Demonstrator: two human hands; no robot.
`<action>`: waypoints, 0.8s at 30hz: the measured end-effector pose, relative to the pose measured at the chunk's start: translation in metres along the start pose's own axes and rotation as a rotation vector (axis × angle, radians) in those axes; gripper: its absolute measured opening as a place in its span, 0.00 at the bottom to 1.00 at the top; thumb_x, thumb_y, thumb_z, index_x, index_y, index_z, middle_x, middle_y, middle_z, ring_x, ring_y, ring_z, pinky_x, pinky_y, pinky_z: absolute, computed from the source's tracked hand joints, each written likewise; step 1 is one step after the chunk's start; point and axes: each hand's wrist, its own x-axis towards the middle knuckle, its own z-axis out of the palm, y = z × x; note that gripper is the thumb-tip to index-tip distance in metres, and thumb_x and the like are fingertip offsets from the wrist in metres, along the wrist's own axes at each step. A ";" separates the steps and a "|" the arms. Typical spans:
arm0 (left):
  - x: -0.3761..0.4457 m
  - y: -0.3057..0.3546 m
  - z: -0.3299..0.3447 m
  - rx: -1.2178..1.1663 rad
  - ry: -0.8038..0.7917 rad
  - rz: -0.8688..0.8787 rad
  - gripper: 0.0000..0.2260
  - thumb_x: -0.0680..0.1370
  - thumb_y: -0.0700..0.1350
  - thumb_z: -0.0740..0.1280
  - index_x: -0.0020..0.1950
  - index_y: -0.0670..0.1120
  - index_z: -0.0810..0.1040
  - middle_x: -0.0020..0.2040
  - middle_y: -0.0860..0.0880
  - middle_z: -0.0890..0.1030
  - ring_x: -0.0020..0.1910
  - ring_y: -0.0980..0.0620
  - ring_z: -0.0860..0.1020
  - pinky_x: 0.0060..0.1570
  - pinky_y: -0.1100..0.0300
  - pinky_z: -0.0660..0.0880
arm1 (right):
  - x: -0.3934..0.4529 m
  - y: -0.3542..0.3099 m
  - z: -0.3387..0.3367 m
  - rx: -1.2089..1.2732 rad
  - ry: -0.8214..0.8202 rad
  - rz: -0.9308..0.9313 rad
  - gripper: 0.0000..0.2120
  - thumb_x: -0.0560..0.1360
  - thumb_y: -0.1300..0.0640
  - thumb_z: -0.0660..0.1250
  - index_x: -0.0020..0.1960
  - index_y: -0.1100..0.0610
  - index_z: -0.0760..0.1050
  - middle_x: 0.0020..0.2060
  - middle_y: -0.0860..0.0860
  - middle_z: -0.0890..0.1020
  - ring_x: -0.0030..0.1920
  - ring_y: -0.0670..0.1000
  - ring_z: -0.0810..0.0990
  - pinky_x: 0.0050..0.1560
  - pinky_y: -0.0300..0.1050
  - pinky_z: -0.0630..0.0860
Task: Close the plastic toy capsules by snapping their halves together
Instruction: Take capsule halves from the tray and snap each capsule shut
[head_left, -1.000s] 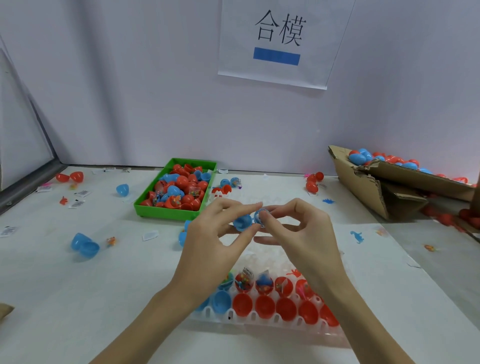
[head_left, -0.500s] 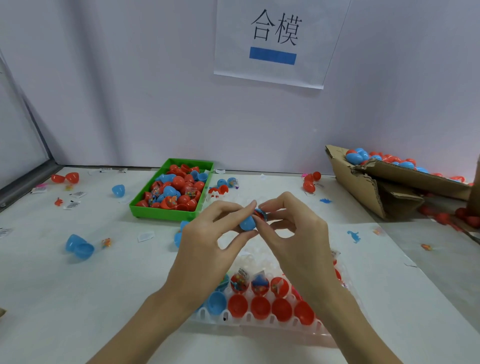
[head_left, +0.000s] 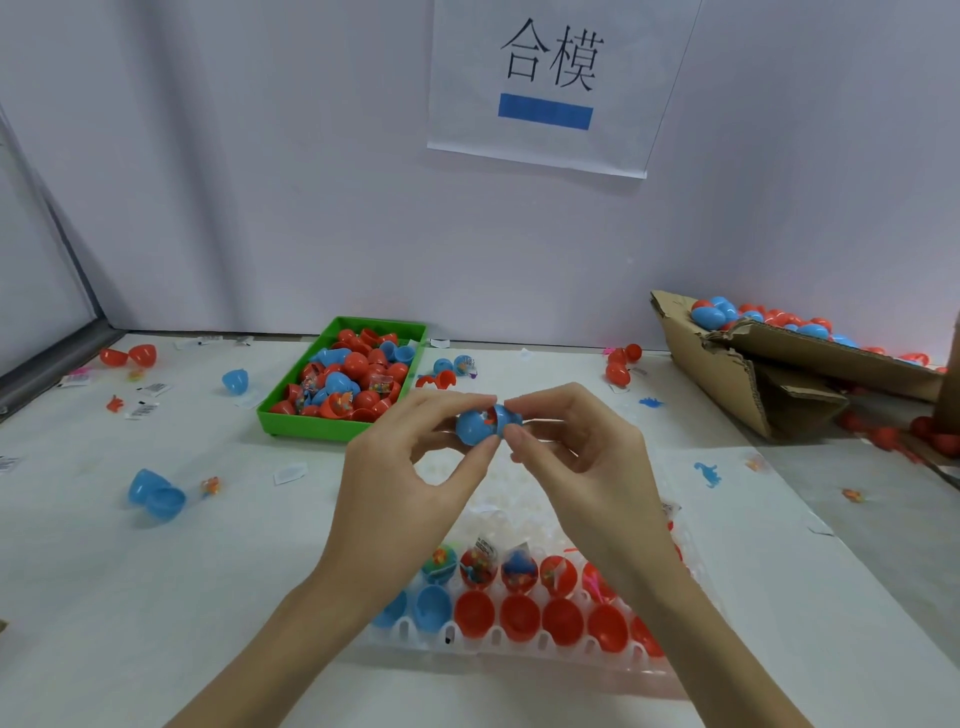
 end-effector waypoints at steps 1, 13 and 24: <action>0.000 0.000 0.000 -0.033 -0.019 -0.012 0.15 0.76 0.44 0.76 0.63 0.52 0.84 0.57 0.61 0.83 0.58 0.58 0.82 0.55 0.68 0.80 | 0.001 0.000 0.000 0.020 -0.002 0.018 0.09 0.76 0.56 0.74 0.53 0.45 0.80 0.50 0.38 0.85 0.52 0.46 0.85 0.50 0.36 0.82; 0.004 0.004 -0.006 -0.088 -0.050 -0.028 0.15 0.75 0.42 0.78 0.59 0.49 0.81 0.55 0.57 0.84 0.55 0.55 0.83 0.52 0.67 0.80 | 0.000 -0.004 -0.005 0.126 -0.115 0.002 0.11 0.78 0.59 0.71 0.59 0.49 0.82 0.49 0.41 0.87 0.50 0.47 0.87 0.48 0.34 0.81; 0.003 0.008 -0.006 -0.211 -0.001 -0.085 0.13 0.74 0.49 0.76 0.58 0.50 0.85 0.51 0.57 0.87 0.52 0.55 0.86 0.51 0.66 0.81 | 0.000 -0.006 -0.007 0.164 -0.082 0.044 0.11 0.77 0.57 0.73 0.58 0.50 0.82 0.47 0.44 0.87 0.48 0.49 0.87 0.48 0.33 0.80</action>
